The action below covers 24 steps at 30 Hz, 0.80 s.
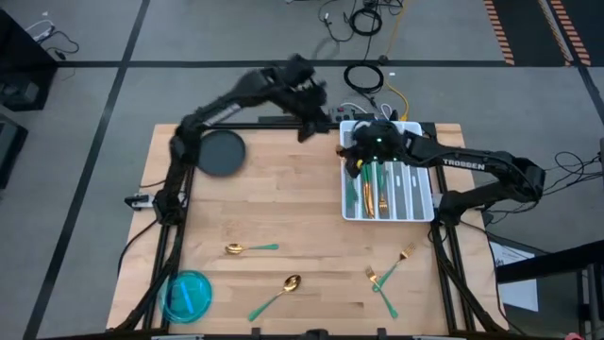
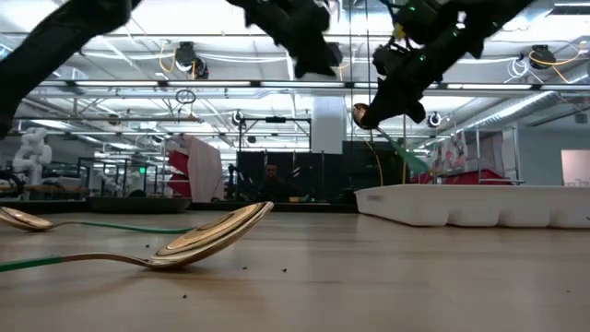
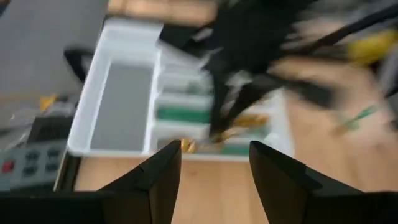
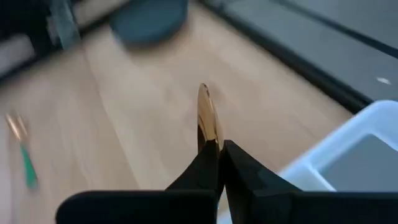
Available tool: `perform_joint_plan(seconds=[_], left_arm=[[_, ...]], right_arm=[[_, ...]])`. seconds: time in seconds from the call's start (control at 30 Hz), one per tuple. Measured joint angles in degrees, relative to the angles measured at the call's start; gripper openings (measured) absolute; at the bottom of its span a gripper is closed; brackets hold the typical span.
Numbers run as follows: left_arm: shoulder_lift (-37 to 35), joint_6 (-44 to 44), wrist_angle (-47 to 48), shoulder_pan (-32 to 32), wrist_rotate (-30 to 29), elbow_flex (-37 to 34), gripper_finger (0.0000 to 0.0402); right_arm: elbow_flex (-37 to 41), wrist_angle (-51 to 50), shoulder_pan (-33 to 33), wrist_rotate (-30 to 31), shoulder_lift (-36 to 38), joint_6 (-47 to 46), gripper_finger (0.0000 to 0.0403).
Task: Sort silverware
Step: Put the green spoon into the silverware tray
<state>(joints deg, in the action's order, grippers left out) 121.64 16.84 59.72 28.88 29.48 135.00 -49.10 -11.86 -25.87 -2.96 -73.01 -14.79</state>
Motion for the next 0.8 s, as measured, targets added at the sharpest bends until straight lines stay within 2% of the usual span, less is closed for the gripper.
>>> perform_joint_plan(seconds=[0.17, 0.27, 0.37, 0.5, 0.6, 0.7, 0.8], left_arm=[[-7.7, -0.4, -0.8, 3.3, 17.0, -0.2, 0.0196], [-9.6, 2.8, 1.0, 3.3, 22.9, -0.2, 0.0192], [-8.9, 5.8, 4.3, 1.4, 31.3, -1.1, 0.0186], [-8.1, 6.9, 2.5, -3.0, 46.5, -8.4, 0.0177], [-8.1, 7.5, -2.1, -6.0, 52.2, -15.0, 0.0175], [-7.9, 8.5, -4.1, -6.8, 59.7, -18.2, 0.0175], [-8.1, 8.7, -8.3, -7.7, 60.4, -16.9, 0.0175]], right_arm=[[15.5, 26.3, -4.2, -1.9, 5.9, -13.1, 0.0000], [22.9, 34.7, -5.5, -1.8, 8.4, -18.4, 0.0000], [26.0, 35.7, -6.1, -1.8, 9.2, -20.0, 0.0000], [26.2, 35.2, -8.0, -4.4, 9.2, -19.2, 0.0000], [26.2, 32.0, -10.6, -6.7, 9.1, -17.7, 0.0000], [26.2, 27.8, -13.2, -9.3, 9.0, -15.9, 0.0000], [26.2, 27.5, -15.0, -12.5, 9.0, -15.2, 0.0000]])
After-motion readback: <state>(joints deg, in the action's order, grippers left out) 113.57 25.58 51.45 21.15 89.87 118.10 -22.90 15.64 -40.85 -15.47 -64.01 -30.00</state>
